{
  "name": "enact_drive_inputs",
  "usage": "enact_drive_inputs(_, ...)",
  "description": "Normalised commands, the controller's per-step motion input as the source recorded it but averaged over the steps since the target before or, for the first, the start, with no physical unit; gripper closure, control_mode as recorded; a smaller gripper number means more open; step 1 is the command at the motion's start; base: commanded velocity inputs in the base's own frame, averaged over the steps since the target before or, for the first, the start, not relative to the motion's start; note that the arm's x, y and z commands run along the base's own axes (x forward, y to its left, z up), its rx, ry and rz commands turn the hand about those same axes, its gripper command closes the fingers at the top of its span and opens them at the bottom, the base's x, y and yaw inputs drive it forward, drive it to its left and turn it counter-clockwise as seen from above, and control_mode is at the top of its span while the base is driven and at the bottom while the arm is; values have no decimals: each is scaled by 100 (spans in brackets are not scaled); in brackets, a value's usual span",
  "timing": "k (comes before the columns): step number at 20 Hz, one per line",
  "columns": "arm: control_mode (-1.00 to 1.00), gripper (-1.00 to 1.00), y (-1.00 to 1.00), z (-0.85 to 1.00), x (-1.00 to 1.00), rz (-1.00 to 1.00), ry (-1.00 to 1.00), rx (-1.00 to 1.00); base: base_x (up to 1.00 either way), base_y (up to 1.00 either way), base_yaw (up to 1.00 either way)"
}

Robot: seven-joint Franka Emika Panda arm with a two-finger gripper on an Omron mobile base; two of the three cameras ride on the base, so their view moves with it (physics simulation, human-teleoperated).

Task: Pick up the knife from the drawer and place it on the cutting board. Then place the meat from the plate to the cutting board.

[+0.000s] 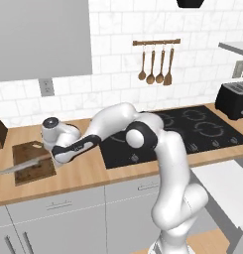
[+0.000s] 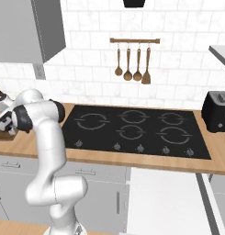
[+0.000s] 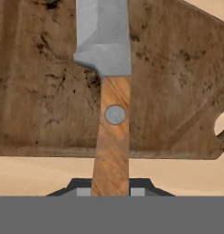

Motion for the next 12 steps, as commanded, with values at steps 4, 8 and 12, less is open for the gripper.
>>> enact_drive_inputs(4,-100,100,35,0,21,-9,15,-1,0,0,0)
enact_drive_inputs(8,-100,100,25,-16,24,-4,18,-4,0,0,0)
enact_drive_inputs(12,-100,100,0,-49,6,0,8,-1,0,0,0)
